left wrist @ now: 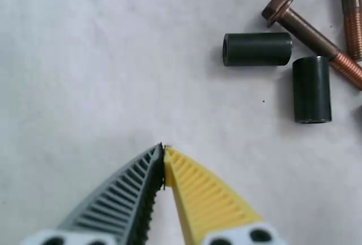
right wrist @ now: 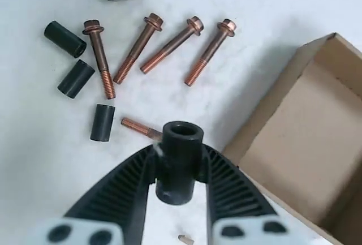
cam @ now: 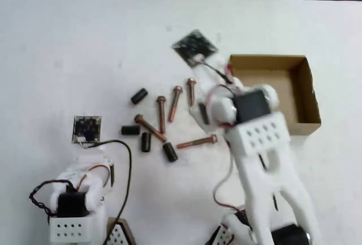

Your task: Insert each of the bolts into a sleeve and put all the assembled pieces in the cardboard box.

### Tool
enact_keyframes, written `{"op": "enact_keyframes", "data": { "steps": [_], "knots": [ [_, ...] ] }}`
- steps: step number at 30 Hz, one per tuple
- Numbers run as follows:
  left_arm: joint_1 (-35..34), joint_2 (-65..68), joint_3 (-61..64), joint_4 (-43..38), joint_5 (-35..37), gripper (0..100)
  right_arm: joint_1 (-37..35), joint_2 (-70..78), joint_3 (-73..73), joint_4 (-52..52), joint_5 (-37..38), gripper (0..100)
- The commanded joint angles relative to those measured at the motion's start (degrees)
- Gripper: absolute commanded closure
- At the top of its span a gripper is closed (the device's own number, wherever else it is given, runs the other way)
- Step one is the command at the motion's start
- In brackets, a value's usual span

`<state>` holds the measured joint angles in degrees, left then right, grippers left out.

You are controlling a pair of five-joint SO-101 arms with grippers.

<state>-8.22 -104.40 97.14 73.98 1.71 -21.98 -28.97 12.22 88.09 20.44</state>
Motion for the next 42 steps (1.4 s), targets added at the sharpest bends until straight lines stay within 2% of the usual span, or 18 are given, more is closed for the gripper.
{"op": "enact_keyframes", "data": {
  "steps": [1, 6, 9, 12, 20, 30, 37, 42],
  "knots": [
    [-0.3, -0.4, -0.2, -0.3, 0.6, 98, 3.6, -13.5, 3.6, 0.7, 1.1, 98.1],
    [-0.3, -0.4, -0.2, -0.3, 0.6, 98, 5.4, -26.3, 10.5, 0.3, 1.2, 98.1],
    [-0.3, -0.4, -0.2, -0.3, 0.6, 98, 5.4, -32.0, 16.3, 0.0, 5.6, 98.1],
    [-0.1, -0.4, -0.2, -0.3, 0.9, 98, 5.4, -37.3, 23.6, -3.6, 8.7, 98.1],
    [-0.1, -0.4, -0.2, -0.3, 0.9, 98, 5.4, -46.1, 40.3, -14.9, 8.6, 98.1],
    [1.3, -0.4, -0.2, -0.4, 1.0, 98, 5.4, -50.0, 51.7, -27.1, -2.7, 98.1],
    [1.0, -0.4, -0.2, -0.4, 0.7, 98, 6.0, -53.6, 60.4, -32.4, -4.5, 98.1],
    [-2.5, -0.4, -0.4, -0.5, 0.5, 98, 8.6, -58.2, 67.2, -37.1, -4.7, 98.1]
  ]
}}
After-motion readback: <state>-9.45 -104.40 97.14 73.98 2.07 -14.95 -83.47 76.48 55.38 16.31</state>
